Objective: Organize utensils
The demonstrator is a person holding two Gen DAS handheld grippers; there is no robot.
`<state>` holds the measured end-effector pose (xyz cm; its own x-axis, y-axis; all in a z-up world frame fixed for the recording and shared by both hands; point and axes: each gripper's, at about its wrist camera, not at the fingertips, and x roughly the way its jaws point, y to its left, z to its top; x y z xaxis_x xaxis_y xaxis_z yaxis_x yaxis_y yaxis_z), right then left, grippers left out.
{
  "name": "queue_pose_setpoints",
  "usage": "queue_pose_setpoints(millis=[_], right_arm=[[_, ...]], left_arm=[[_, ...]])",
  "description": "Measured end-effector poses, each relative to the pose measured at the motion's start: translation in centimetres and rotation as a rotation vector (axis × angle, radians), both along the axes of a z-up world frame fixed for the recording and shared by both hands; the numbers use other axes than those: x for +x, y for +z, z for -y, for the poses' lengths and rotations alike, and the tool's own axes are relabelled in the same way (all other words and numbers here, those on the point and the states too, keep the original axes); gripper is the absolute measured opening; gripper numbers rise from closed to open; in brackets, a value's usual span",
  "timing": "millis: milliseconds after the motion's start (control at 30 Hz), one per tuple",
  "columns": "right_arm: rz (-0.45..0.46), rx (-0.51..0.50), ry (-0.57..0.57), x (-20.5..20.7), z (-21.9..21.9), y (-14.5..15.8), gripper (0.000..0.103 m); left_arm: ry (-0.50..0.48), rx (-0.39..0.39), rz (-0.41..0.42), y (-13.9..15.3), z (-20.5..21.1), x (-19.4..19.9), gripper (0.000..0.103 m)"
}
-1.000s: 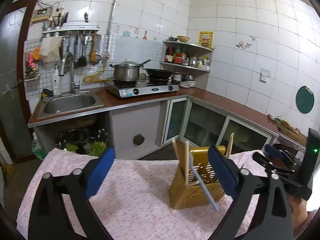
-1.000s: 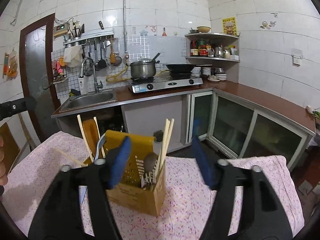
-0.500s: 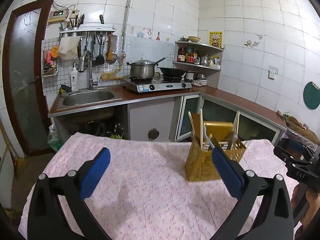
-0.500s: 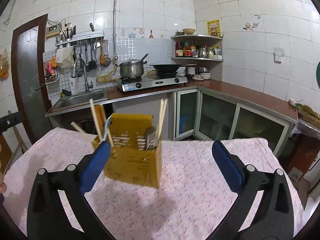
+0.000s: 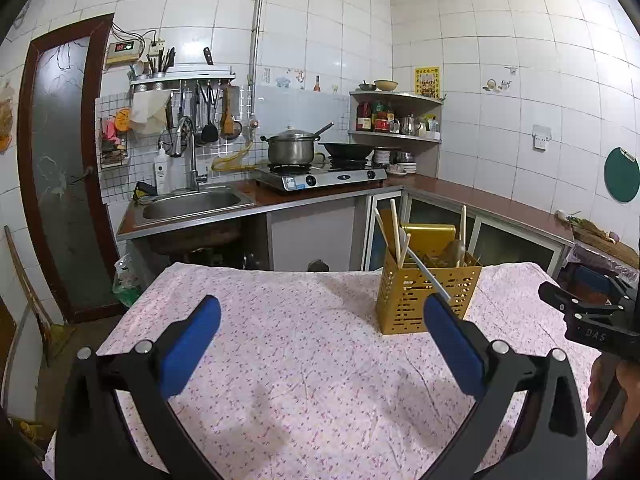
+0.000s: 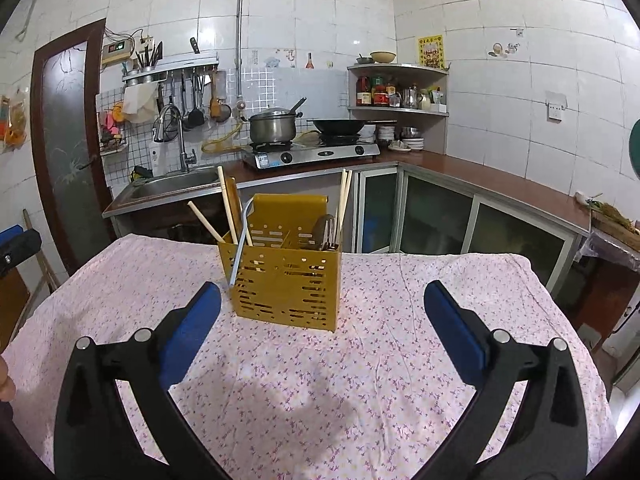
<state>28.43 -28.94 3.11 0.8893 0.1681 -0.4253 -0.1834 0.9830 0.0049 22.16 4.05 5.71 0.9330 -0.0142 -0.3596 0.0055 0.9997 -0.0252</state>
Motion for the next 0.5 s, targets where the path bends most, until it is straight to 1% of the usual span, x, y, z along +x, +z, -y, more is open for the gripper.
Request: queue_pose_setpoints(millis=[100,200,400,500], right_arm=[[-0.001,-0.01,-0.014,-0.5,-0.1,0.1,0.099],[0.032,-0.017,-0.044,-1.7,-0.2,0.1,0.099],[0.09,-0.02,-0.063,-6.2,-1.0,-1.1,0.099],[0.095,-0.003,-0.078,-8.6,-1.4,-1.7,0.099]], left_arm=[[0.015,0.003,0.01,-0.4,-0.2,-1.0,0.099],[0.022,0.0,0.021,-1.2,0.1,-2.2,0.099],[0.045,0.046,0.082,-2.5,1.7,-5.4,0.099],[0.04,0.057,0.098,-3.0,2.4,-6.8,0.099]])
